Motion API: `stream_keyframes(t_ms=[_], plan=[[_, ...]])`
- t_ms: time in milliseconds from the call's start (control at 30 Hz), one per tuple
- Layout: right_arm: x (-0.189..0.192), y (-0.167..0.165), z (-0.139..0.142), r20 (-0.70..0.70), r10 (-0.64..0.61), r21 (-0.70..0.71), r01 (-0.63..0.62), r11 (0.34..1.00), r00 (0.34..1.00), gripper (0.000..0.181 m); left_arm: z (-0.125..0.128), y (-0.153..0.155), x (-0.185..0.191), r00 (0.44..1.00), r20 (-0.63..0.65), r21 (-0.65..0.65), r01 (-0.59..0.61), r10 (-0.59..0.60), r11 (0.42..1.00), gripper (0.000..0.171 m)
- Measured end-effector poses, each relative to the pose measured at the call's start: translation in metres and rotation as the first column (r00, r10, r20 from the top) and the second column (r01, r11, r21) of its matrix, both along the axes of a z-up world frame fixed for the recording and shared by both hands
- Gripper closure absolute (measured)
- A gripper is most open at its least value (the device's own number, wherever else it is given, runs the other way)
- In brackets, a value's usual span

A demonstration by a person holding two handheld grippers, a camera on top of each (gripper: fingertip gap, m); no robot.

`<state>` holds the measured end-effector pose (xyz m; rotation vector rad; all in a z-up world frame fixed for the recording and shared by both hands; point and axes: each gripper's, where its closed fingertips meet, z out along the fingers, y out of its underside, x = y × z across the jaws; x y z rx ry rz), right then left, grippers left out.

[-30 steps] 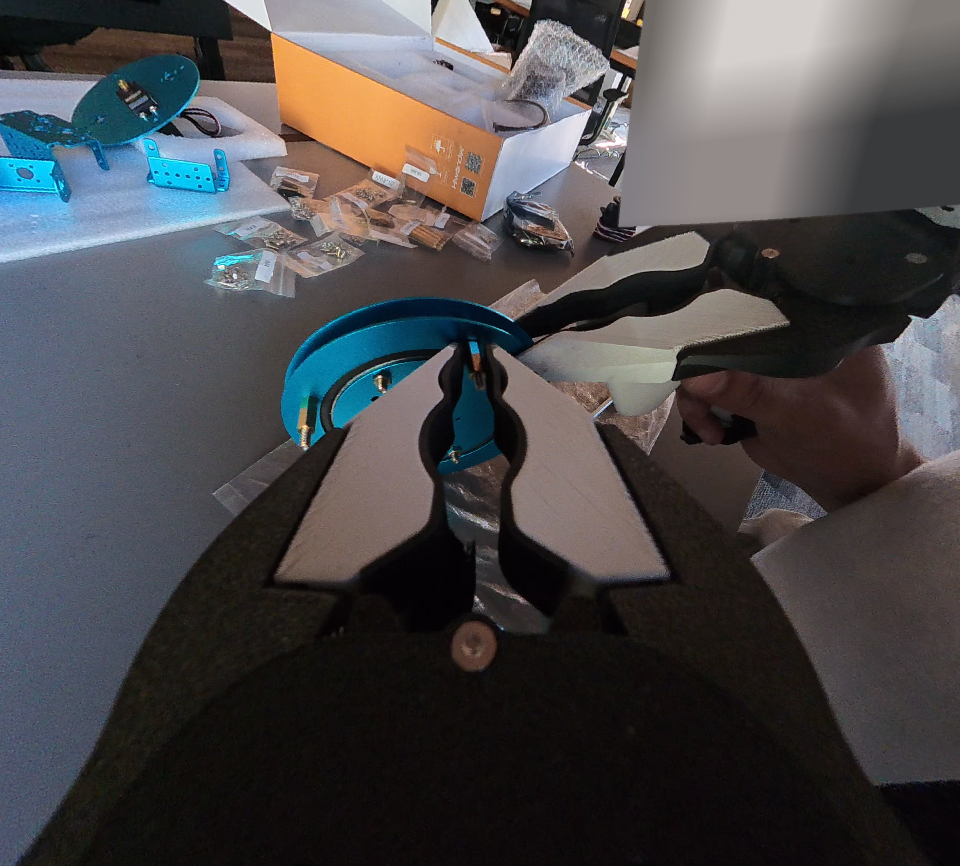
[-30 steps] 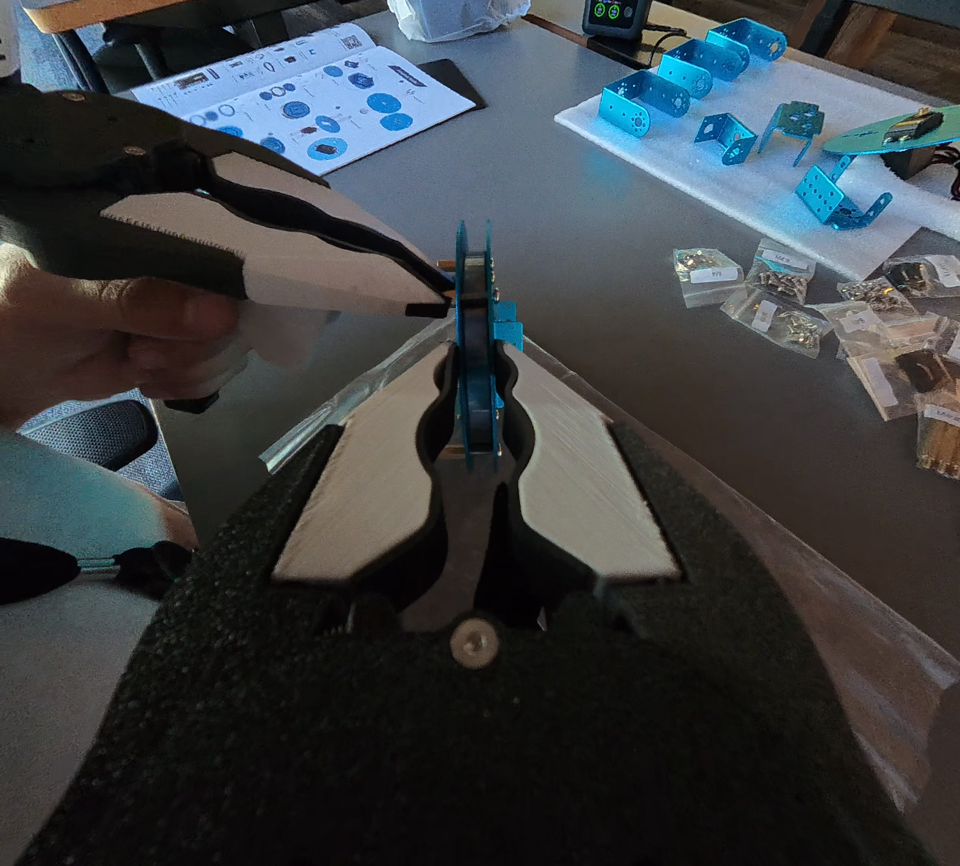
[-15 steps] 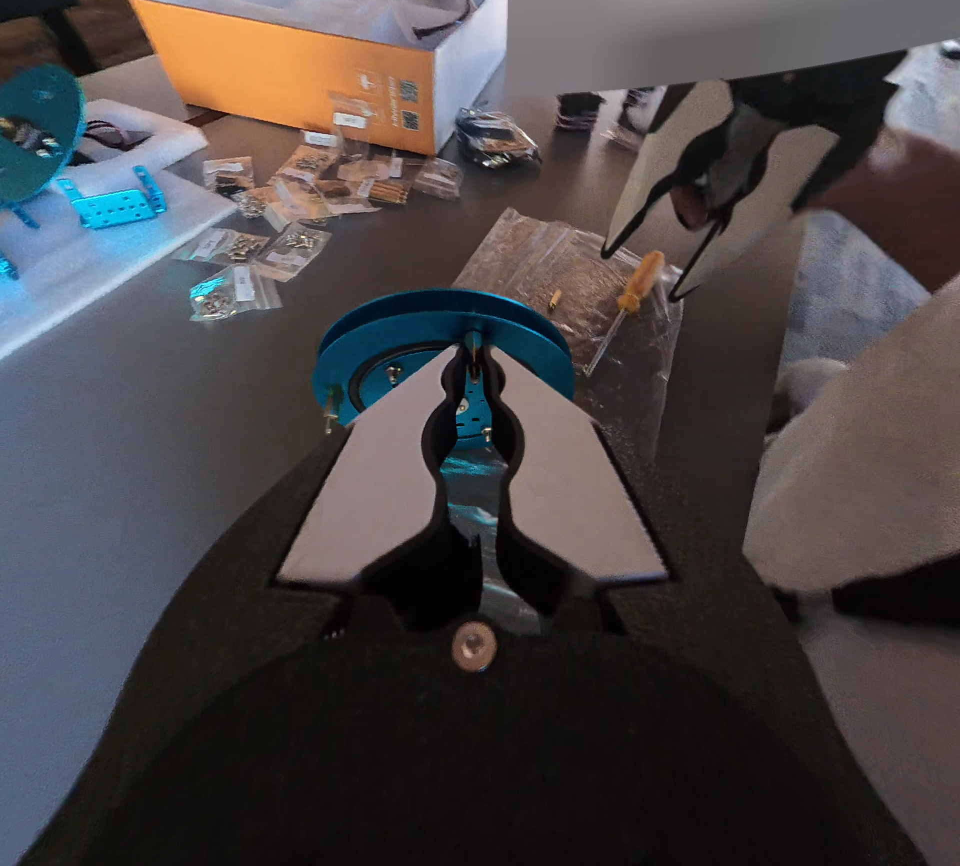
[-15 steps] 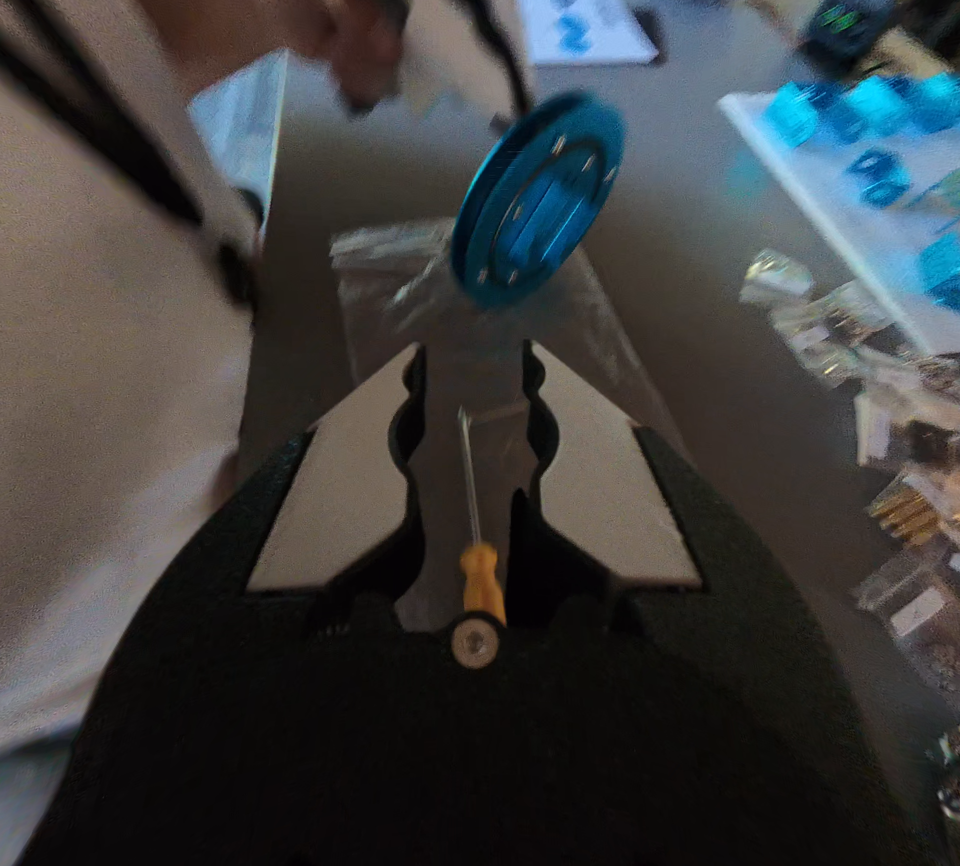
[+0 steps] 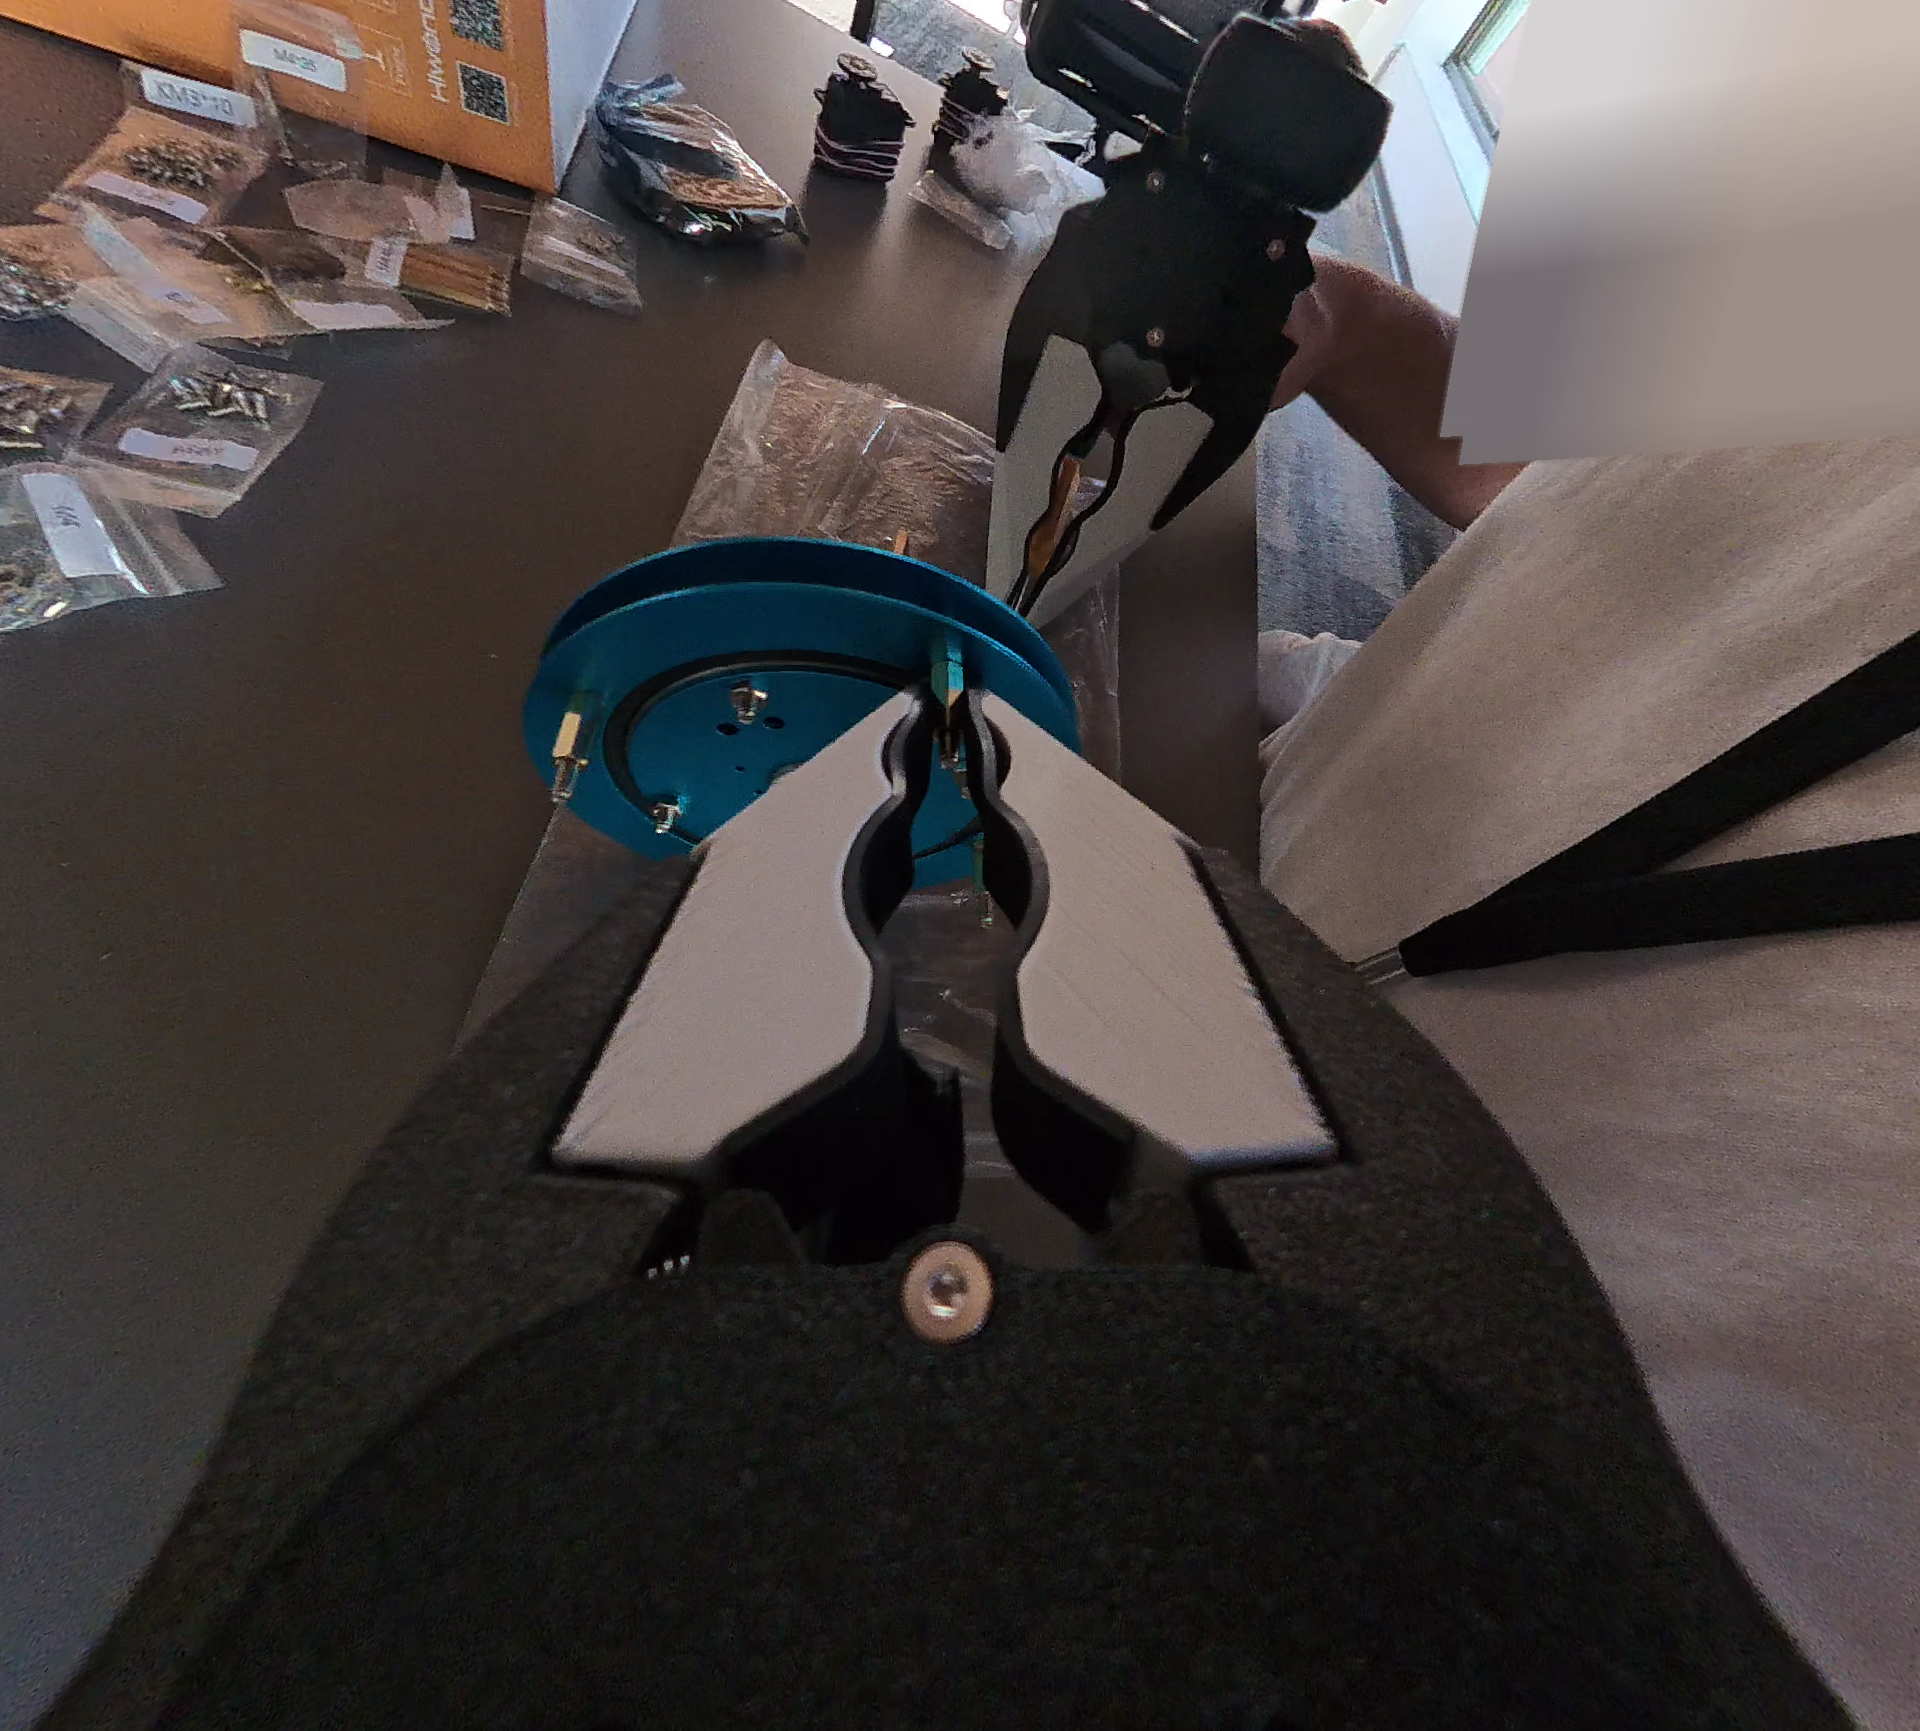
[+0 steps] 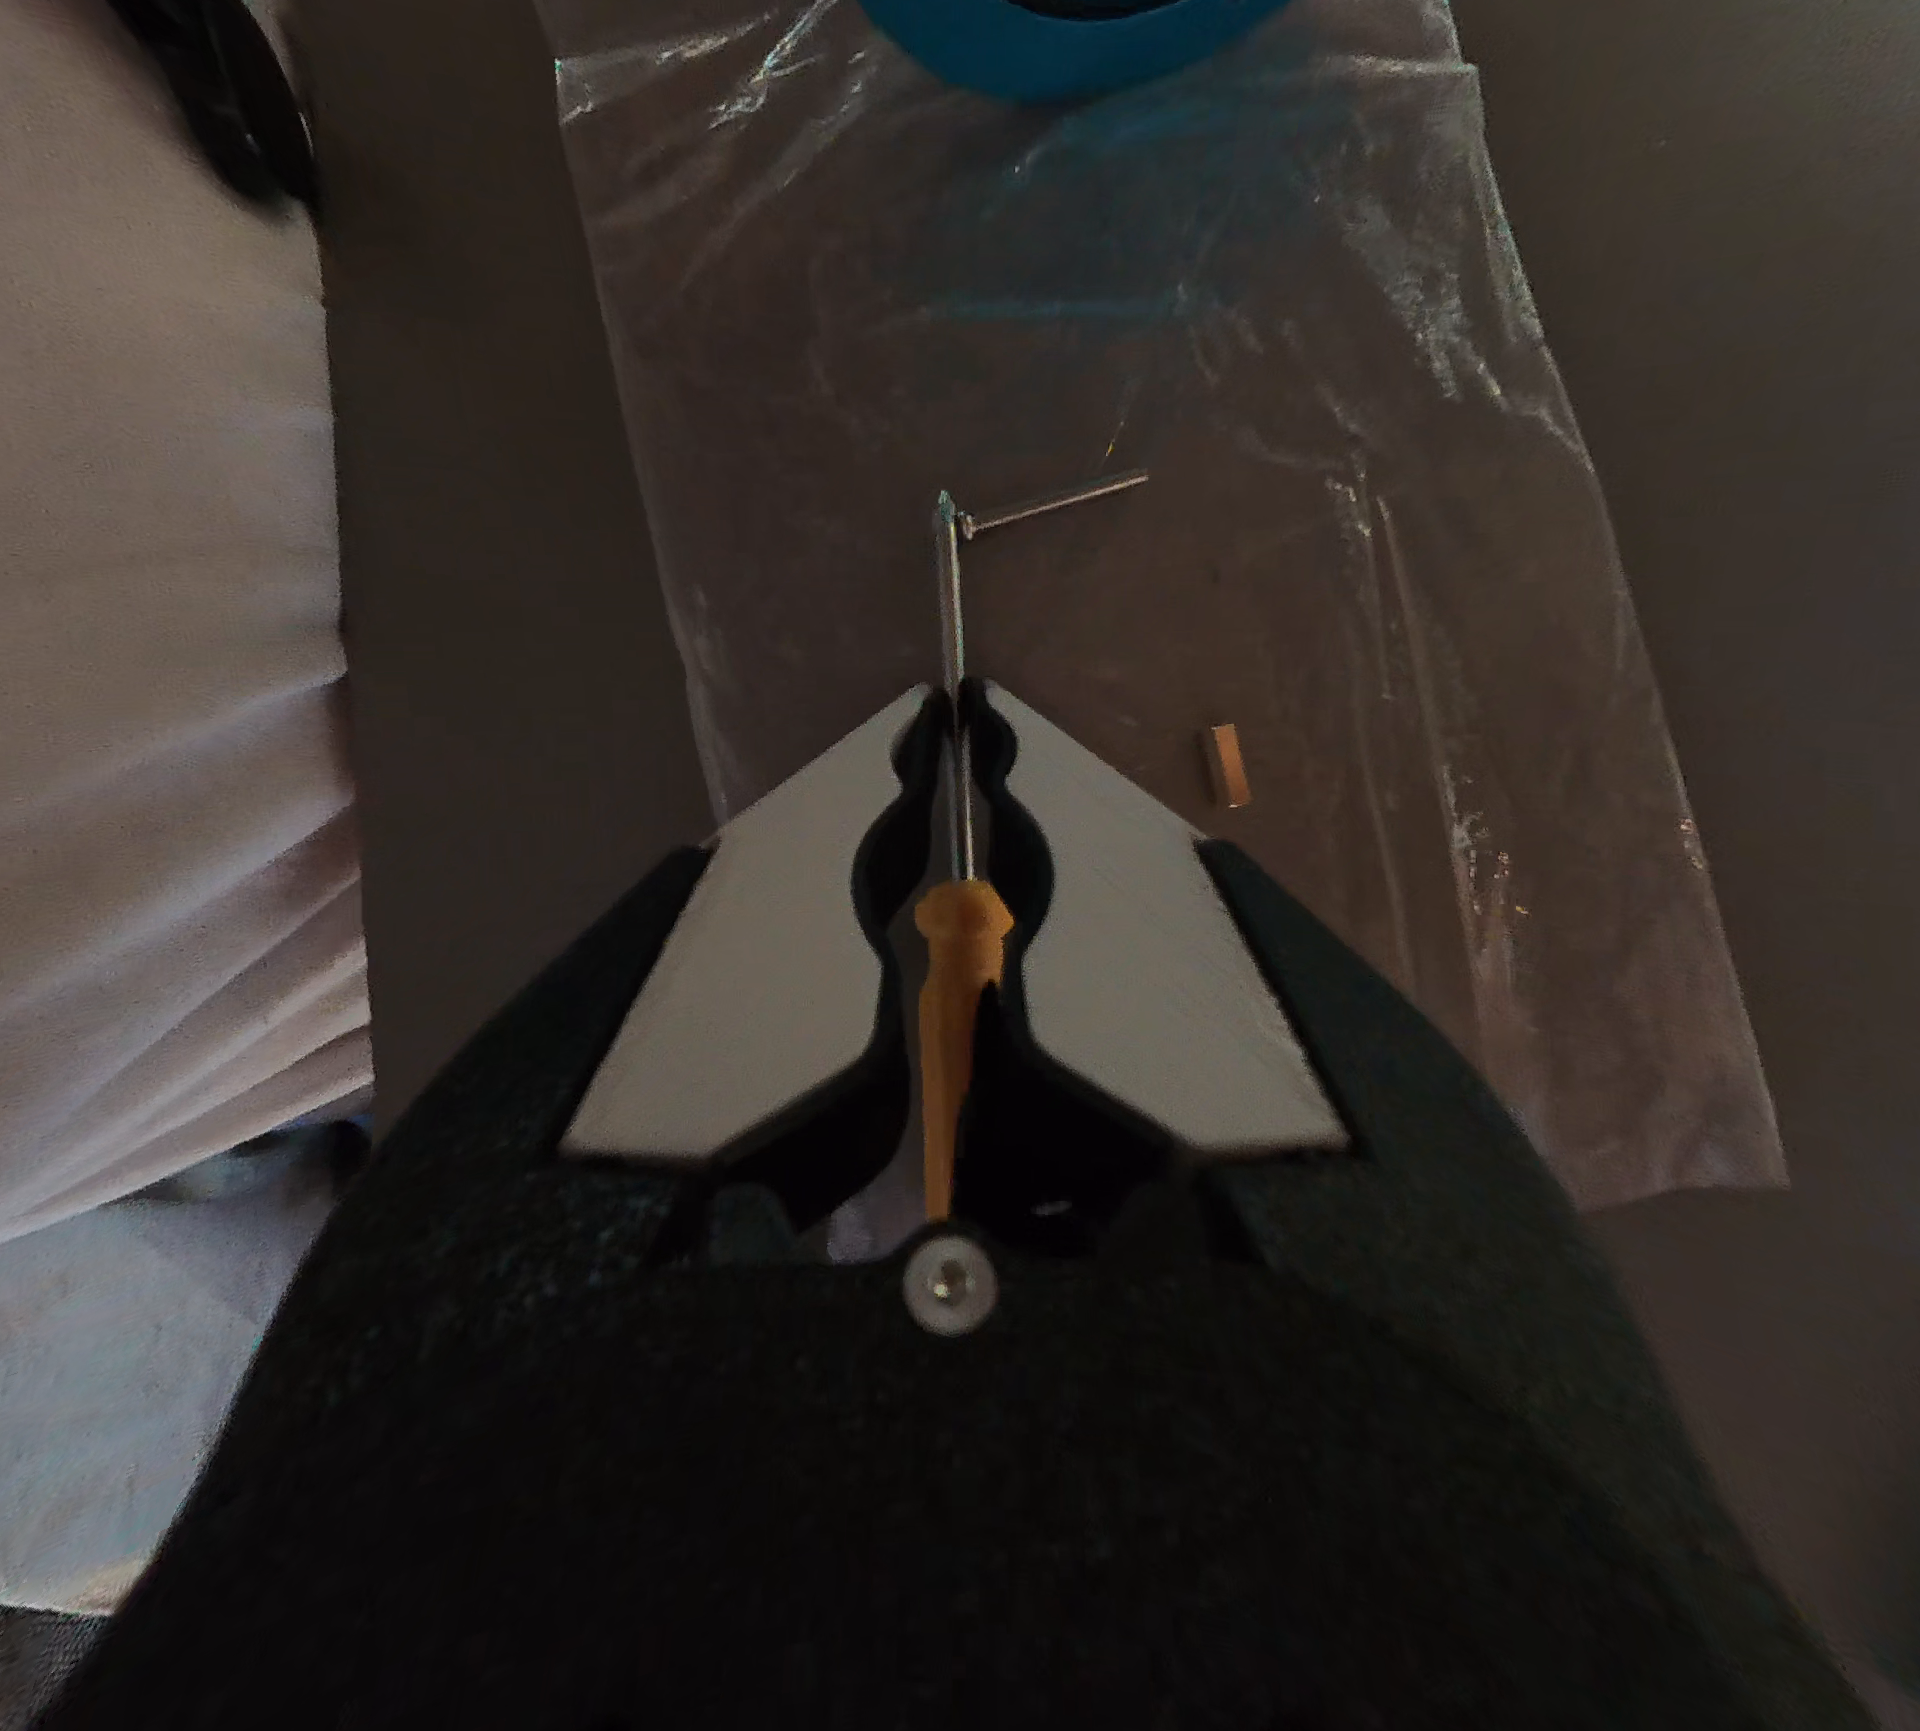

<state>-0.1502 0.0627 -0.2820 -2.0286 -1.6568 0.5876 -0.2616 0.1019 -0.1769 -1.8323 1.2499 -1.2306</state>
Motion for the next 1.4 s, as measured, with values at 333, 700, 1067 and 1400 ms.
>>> stream_keyframes(t_ms=[333, 700, 1067, 1400], plan=[[-0.048, 0.054, 0.1, 0.061, 0.034, 0.707, -0.067, 0.704, 0.998, 0.179, 0.001, 0.004, -0.002, 0.999, 0.012, -0.226, 0.055, -0.053, 0.973, 0.168], [-0.066, 0.072, 0.092, 0.176, -0.024, 0.766, -0.121, 0.632, 0.984, 0.178, 0.001, 0.005, -0.001, 0.997, 0.02, -0.247, 0.072, -0.069, 0.966, 0.168], [-0.073, 0.069, 0.095, 0.184, -0.02, 0.77, -0.131, 0.624, 0.983, 0.178, 0.002, 0.006, -0.002, 0.998, 0.012, -0.248, 0.055, -0.054, 0.967, 0.168], [-0.071, 0.074, 0.087, 0.208, -0.052, 0.758, -0.128, 0.64, 0.977, 0.178, 0.002, 0.005, -0.001, 0.999, 0.005, -0.242, 0.052, -0.052, 0.969, 0.168]])
